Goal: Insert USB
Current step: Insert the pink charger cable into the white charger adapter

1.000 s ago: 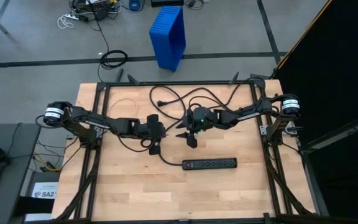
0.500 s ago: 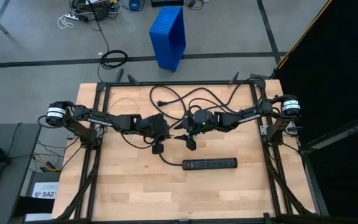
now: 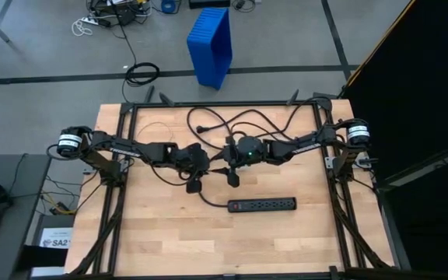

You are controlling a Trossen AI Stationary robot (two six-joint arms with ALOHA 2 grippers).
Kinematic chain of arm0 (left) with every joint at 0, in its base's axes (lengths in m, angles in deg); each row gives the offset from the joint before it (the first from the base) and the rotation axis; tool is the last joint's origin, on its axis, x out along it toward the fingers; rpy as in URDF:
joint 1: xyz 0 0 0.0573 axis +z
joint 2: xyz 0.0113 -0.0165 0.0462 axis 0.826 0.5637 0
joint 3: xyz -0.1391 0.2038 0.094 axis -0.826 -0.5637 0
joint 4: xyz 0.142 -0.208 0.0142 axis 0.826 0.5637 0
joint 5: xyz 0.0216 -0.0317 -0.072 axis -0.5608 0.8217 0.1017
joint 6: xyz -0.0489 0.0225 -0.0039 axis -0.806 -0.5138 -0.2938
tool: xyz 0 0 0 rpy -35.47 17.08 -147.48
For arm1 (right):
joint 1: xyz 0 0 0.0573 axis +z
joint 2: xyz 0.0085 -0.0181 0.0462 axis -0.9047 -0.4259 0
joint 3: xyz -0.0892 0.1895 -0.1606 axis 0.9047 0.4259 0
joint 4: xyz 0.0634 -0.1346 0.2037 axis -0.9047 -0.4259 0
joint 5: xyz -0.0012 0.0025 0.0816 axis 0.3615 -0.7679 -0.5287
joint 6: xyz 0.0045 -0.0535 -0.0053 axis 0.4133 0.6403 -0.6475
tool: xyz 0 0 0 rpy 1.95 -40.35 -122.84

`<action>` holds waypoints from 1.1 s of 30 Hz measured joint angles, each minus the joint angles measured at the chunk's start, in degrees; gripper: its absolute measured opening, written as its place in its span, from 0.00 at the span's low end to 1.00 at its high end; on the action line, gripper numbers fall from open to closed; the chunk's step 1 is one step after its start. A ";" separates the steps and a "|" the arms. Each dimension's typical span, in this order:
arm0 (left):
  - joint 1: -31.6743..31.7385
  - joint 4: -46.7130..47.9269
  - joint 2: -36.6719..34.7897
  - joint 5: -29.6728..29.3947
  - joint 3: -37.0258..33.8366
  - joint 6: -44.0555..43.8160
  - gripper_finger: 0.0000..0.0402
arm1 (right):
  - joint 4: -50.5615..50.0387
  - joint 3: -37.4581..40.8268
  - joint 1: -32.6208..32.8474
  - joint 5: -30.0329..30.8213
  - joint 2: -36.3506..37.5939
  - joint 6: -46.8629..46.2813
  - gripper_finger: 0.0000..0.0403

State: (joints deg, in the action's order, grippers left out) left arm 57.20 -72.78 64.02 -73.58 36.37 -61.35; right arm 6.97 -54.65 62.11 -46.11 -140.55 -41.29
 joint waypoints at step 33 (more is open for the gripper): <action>0.00 -0.36 0.00 -0.07 -0.09 1.73 0.00 | 1.82 -0.50 0.37 -0.22 -6.78 -3.32 0.35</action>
State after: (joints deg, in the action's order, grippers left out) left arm 57.20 -73.14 64.02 -73.64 36.28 -59.62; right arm 8.79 -55.15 62.48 -46.33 -147.32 -44.61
